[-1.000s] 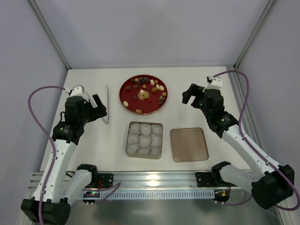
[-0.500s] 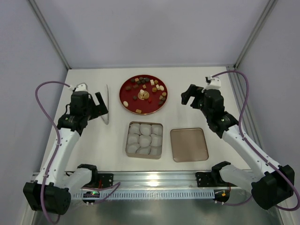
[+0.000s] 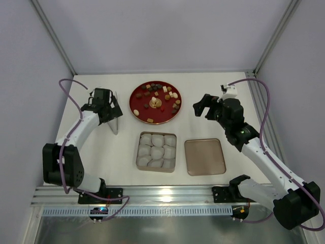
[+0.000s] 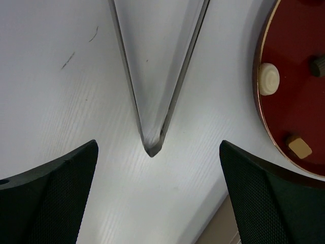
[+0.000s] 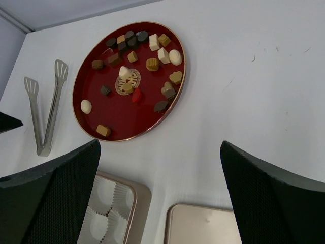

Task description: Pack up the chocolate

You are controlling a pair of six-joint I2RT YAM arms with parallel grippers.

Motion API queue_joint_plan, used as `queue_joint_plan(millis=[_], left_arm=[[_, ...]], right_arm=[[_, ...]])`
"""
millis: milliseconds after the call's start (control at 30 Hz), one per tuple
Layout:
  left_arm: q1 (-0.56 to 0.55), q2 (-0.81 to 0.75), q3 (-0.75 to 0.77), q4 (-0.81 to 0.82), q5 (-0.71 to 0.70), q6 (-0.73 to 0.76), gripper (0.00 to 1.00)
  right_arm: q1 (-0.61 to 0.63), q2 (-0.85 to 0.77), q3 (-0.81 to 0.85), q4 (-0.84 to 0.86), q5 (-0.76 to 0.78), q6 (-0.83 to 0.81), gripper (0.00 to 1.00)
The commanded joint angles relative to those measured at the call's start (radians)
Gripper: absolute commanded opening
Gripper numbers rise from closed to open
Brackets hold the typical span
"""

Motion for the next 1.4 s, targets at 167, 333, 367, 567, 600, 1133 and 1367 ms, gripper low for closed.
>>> queue_joint_plan(millis=[167, 333, 367, 567, 600, 1133, 1367], left_arm=[[0.011, 0.212, 0.092, 0.127, -0.075, 0.042, 1.00], [0.070, 0.280, 0.086, 0.162, -0.028, 0.049, 0.99], [0.077, 0.288, 0.086, 0.169, -0.002, 0.054, 0.98], [0.080, 0.381, 0.129, 0.195, 0.065, 0.112, 0.98], [0.080, 0.391, 0.132, 0.192, 0.057, 0.114, 0.98], [0.072, 0.460, 0.119, 0.169, 0.055, 0.089, 0.78], [0.070, 0.437, 0.127, 0.140, 0.042, 0.072, 0.55]], right_arm=[[-0.002, -0.027, 0.001, 0.032, -0.040, 0.007, 1.00], [-0.002, -0.053, -0.018, 0.025, -0.040, 0.009, 1.00], [-0.002, -0.053, -0.019, 0.021, -0.043, 0.007, 1.00], [-0.002, -0.064, -0.024, 0.009, -0.038, 0.007, 1.00], [0.000, -0.066, -0.024, 0.006, -0.038, 0.007, 1.00], [-0.002, -0.049, -0.025, 0.014, -0.057, 0.017, 1.00], [-0.002, -0.034, -0.022, 0.021, -0.071, 0.027, 1.00]])
